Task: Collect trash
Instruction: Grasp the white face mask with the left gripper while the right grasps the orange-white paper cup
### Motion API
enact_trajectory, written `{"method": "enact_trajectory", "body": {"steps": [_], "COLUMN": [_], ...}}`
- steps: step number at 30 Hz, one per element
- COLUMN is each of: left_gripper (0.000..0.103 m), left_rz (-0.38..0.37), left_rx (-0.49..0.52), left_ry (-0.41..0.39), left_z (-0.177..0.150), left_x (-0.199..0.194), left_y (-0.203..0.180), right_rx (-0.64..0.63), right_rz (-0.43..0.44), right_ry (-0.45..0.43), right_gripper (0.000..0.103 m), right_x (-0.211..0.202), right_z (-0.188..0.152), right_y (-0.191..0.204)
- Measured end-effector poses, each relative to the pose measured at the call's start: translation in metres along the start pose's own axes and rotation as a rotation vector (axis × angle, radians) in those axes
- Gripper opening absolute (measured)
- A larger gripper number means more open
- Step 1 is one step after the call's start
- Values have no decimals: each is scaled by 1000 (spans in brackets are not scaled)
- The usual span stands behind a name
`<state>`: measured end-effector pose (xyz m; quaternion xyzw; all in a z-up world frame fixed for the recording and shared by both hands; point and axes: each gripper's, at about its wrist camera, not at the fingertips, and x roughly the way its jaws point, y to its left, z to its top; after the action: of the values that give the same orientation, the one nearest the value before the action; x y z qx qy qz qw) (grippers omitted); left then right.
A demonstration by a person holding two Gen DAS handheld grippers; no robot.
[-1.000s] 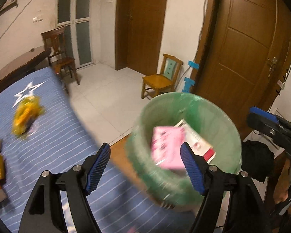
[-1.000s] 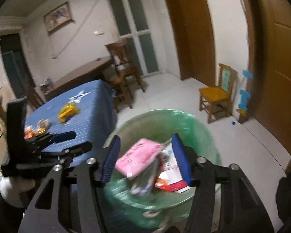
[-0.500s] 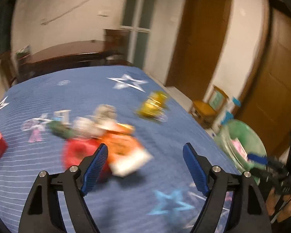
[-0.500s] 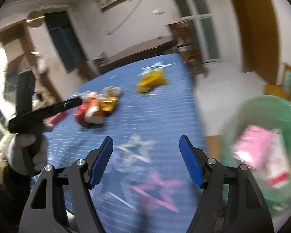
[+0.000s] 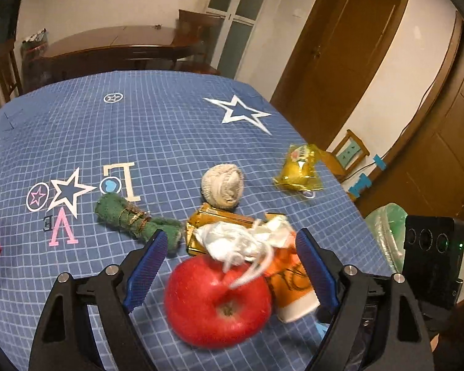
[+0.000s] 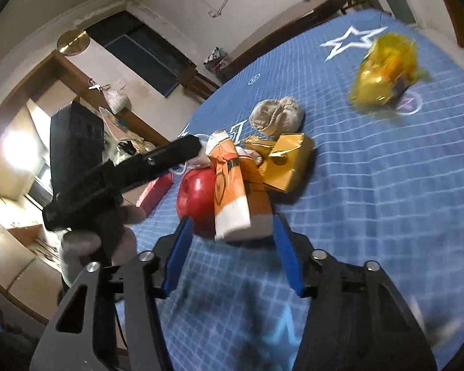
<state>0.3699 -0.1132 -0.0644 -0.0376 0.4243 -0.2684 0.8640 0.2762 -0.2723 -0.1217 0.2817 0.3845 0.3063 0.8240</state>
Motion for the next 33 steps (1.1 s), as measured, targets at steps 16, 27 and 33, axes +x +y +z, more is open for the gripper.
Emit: {"method": "enact_trajectory", "body": {"steps": [16,27,33], "left_gripper": [26,48,78], "left_rz": [34,101,120], "left_rx": [-3,-86,-9], "left_ry": [-145,-45,-98], "left_z": [-44,-140,-134], "left_x": [-63,-106,-120], "left_y": [21,78,69], "right_rx": [-273,-422,-401], "right_rz": [-236,-307,-308], "right_ry": [-69,70,56], "right_gripper": [4,63,73], "right_x": [-31,-37,-56], "right_z": [-46,-121,-115], "right_y": [63,85,93]}}
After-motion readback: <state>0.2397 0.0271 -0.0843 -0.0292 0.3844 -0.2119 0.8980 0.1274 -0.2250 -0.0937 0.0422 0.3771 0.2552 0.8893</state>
